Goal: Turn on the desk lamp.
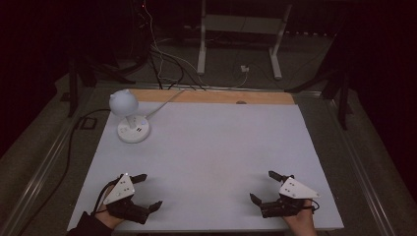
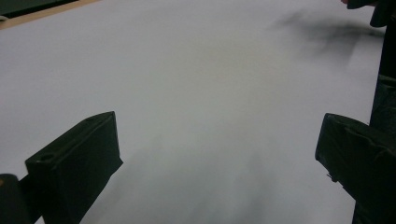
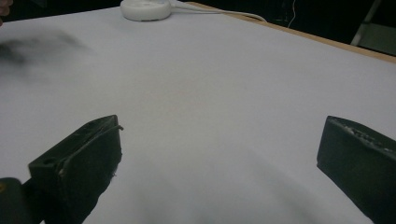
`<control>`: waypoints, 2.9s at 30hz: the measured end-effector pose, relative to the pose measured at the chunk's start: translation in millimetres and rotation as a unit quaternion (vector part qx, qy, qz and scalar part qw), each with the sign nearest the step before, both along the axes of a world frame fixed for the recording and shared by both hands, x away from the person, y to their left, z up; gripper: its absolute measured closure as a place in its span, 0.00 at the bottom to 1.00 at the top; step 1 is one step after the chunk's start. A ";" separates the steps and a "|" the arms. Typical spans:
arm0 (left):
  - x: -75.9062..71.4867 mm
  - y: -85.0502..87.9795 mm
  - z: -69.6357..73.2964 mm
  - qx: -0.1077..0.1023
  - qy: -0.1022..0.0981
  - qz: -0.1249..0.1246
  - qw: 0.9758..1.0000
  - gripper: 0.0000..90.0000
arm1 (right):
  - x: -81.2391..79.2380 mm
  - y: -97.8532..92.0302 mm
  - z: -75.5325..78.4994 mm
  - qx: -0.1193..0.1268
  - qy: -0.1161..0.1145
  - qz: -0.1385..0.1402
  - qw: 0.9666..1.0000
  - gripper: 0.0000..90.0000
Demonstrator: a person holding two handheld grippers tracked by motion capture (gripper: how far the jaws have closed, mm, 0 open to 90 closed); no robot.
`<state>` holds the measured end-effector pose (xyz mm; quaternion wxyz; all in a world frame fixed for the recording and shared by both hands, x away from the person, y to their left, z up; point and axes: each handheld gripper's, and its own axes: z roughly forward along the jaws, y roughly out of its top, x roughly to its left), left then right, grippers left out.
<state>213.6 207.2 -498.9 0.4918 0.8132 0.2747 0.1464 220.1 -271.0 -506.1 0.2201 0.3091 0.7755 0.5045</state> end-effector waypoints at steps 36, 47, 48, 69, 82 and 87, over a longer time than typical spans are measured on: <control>-3.5 -15.3 9.1 0.021 0.012 -0.056 0.998 0.01 | -1.6 4.8 4.9 -0.007 0.008 0.016 1.000 0.00; -0.7 -16.6 23.6 0.004 0.007 -0.063 0.998 0.01 | -2.0 4.6 5.4 -0.004 0.008 0.017 1.000 0.00; -0.1 -16.7 25.1 0.001 0.007 -0.062 0.998 0.01 | -2.1 4.5 5.3 -0.003 0.008 0.017 1.000 0.00; 21.0 -9.4 40.6 -0.012 -0.001 -0.010 1.000 0.01 | -1.9 4.3 5.2 0.000 0.009 0.017 1.000 0.00; 44.1 -4.5 44.8 -0.018 -0.007 0.031 0.999 0.01 | -1.6 4.0 4.9 0.001 0.011 0.018 1.000 0.00; 55.1 -3.9 45.9 -0.018 -0.006 0.052 0.998 0.01 | -1.7 4.3 4.8 0.000 0.013 0.020 1.000 0.00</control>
